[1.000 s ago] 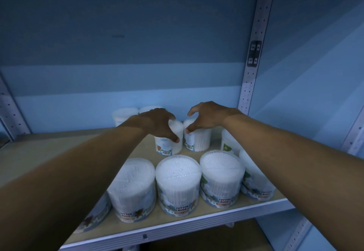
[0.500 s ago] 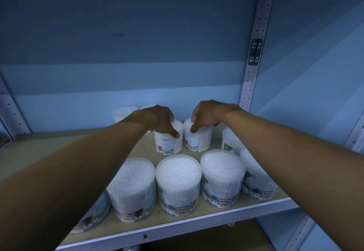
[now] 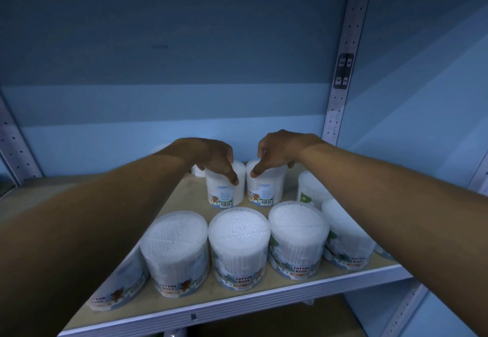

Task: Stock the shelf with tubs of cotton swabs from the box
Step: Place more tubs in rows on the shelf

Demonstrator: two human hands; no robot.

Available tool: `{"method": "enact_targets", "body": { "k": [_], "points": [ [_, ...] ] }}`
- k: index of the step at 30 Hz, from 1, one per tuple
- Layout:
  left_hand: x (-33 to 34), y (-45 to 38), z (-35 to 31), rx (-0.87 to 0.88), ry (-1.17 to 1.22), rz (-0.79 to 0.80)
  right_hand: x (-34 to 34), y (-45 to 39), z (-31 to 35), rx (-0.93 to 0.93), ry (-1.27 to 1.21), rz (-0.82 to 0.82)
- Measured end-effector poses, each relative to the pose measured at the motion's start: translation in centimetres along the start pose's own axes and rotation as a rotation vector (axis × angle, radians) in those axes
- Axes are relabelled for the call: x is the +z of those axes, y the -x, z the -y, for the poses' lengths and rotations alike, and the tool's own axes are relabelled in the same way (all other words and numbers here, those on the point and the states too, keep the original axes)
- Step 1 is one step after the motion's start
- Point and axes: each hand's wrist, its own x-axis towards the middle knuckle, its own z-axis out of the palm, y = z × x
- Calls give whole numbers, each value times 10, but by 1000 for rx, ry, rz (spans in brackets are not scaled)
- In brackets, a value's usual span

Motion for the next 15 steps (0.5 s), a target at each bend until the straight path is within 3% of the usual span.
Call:
{"method": "enact_targets", "body": {
  "k": [8, 15],
  "points": [
    [0, 0, -3, -52, 95, -8, 5, -7, -3, -21, -95, 37],
    [2, 1, -7, -109, 22, -71, 3, -3, -12, -124, -50, 111]
  ]
}}
